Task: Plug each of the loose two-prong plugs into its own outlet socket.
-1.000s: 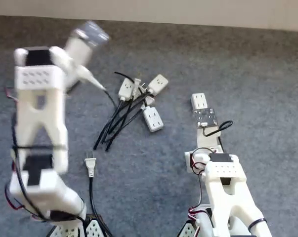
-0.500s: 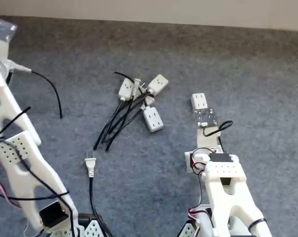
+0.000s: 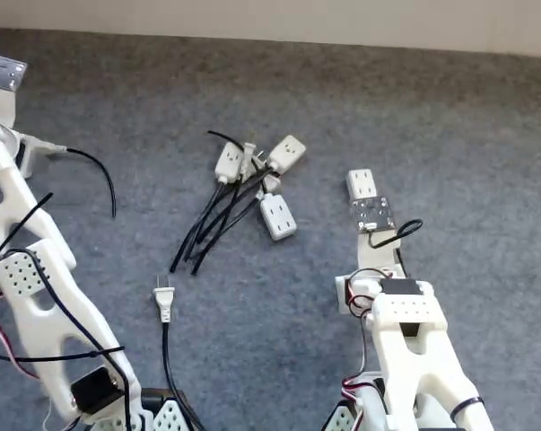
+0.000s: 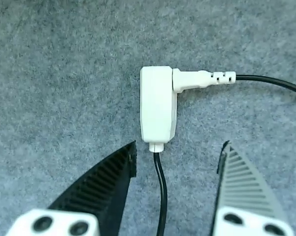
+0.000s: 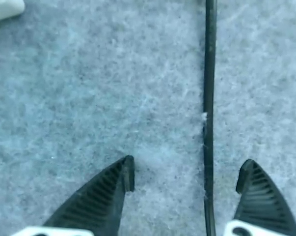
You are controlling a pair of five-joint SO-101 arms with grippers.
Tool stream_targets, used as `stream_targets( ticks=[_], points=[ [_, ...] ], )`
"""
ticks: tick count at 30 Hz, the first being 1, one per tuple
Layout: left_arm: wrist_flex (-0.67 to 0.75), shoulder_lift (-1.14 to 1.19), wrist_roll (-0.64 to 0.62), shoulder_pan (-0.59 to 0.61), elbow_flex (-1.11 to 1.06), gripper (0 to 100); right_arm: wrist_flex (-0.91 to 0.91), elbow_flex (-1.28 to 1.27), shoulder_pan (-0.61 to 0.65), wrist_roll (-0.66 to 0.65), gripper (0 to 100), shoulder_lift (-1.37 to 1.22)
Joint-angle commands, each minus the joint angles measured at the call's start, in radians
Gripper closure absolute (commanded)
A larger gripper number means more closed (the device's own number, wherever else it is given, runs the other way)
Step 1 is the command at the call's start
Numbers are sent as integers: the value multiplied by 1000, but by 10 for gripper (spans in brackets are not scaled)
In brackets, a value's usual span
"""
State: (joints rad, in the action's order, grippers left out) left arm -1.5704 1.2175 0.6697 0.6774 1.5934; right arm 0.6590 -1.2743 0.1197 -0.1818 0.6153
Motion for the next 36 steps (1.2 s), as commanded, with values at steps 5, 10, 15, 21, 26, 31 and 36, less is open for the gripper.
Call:
stream_targets(
  ticks=[5, 10, 15, 21, 26, 31, 36],
  points=[
    [-186, -81, -14, -102, 68, 730, -18, 4, -4, -2, 675, 35],
    [-229, -265, -235, -203, -139, 730, -18, 4, -4, -2, 675, 35],
    [-224, -533, -199, -401, -693, 730, -18, 4, -4, -2, 675, 35],
    [29, -680, -124, -636, -989, 730, -16, 4, -7, -2, 675, 35],
    [295, -627, -241, -694, -993, 730, -12, 10, -10, -2, 675, 35],
    [310, -618, -249, -786, -992, 730, 12, 15, -56, -2, 675, 35],
    [110, -668, -51, -901, -992, 731, 12, 15, -58, -2, 675, 35]
  ],
)
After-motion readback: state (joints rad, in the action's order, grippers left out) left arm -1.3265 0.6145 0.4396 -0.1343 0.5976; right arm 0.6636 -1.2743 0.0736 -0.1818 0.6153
